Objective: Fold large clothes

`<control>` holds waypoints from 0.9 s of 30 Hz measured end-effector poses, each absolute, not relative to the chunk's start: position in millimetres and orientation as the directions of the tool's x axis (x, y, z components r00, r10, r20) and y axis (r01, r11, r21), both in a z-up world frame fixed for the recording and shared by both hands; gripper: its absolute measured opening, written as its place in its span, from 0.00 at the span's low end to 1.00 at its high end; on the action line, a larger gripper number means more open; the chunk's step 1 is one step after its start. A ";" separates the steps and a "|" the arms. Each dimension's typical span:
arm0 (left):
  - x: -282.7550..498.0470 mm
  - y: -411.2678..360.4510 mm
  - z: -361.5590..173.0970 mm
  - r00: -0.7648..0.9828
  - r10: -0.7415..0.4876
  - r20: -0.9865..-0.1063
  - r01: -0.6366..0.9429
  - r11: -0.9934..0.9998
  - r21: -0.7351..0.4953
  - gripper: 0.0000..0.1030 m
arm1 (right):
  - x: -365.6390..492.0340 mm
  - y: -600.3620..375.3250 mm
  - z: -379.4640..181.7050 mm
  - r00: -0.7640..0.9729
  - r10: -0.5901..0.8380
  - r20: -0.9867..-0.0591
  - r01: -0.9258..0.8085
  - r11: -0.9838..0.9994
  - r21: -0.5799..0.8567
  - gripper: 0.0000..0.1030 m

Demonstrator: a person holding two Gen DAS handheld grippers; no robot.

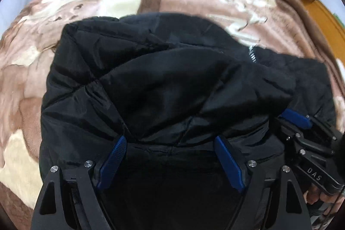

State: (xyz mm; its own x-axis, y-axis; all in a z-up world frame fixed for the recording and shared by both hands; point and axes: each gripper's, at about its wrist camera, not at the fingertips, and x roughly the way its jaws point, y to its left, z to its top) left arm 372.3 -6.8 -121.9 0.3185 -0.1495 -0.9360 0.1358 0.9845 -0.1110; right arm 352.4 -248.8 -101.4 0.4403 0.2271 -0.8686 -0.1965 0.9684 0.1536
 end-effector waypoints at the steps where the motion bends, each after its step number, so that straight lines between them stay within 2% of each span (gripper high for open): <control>1: 375.6 -7.1 -127.3 0.307 -0.153 -0.939 0.119 0.985 -0.122 0.81 | 354.1 -245.9 -105.7 0.436 0.212 -0.875 -0.195 0.971 0.139 0.43; 7: 381.3 0.4 -142.5 0.274 -0.174 -0.946 0.087 0.984 -0.156 0.81 | 363.4 -245.3 -116.9 0.385 0.205 -0.900 -0.173 0.974 0.148 0.43; 11: 378.7 9.1 -122.2 0.281 -0.214 -0.936 0.078 0.977 -0.200 0.81 | 358.9 -249.8 -100.2 0.394 0.228 -0.890 -0.192 0.968 0.162 0.43; 13: 373.9 13.6 -106.8 0.311 -0.248 -0.917 0.087 0.969 -0.233 0.76 | 349.4 -258.2 -82.3 0.411 0.237 -0.880 -0.201 0.965 0.166 0.42; 19: 352.7 42.0 -80.8 0.371 -0.226 -0.901 0.091 0.974 -0.207 0.76 | 310.9 -312.4 -44.3 0.534 0.112 -0.838 -0.140 0.989 0.043 0.42; 22: 356.1 51.0 -96.6 0.359 -0.187 -0.914 0.065 0.982 -0.176 0.76 | 307.7 -346.0 -63.6 0.508 0.002 -0.861 -0.070 0.997 -0.039 0.42; 25: 365.4 51.8 -120.0 0.330 -0.209 -0.921 0.063 0.978 -0.199 0.77 | 313.2 -363.5 -93.5 0.457 0.071 -0.887 -0.053 0.997 0.052 0.42; 27: 366.9 46.8 -131.5 0.331 -0.186 -0.925 0.079 0.982 -0.169 0.78 | 318.5 -359.4 -107.5 0.443 0.061 -0.895 -0.082 0.996 0.027 0.42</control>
State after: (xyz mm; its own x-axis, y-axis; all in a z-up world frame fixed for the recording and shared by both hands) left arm 366.9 46.8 -131.5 0.3309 -0.1864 -0.9251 0.0794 0.9823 -0.1695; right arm 318.5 -359.4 -107.5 0.4426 0.0606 -0.8947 -0.0823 0.9962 0.0268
